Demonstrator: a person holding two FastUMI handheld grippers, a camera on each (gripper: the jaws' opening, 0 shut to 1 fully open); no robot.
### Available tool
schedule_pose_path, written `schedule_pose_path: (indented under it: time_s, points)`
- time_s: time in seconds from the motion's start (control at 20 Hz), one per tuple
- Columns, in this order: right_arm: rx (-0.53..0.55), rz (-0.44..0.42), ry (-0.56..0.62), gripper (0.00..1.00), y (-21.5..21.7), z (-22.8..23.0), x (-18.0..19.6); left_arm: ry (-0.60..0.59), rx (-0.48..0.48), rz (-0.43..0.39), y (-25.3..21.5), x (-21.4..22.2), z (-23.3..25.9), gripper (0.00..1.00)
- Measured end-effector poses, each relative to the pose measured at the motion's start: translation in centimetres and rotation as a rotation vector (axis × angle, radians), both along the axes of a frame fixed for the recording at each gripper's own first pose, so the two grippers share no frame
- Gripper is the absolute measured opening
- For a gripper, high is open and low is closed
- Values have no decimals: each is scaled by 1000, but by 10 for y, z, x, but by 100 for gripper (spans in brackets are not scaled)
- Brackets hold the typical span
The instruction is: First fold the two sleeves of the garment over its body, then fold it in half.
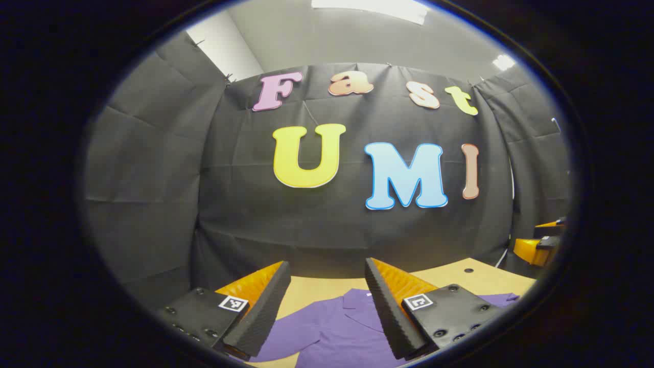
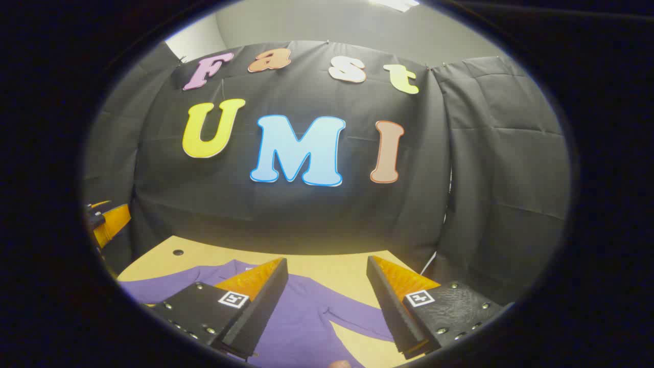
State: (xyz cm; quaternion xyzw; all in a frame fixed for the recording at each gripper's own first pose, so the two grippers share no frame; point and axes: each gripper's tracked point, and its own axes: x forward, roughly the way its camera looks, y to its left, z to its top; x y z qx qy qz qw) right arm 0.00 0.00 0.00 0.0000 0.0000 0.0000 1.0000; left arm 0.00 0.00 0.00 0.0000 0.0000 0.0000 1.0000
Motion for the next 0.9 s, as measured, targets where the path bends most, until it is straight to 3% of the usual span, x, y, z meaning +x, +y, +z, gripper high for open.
schedule_pose_path:
  time_s: [0.9]
  points:
    - [-47, 2, -13, 96, -14, -6, -1, 11, -1, -20, -26, -6, 2, 93]
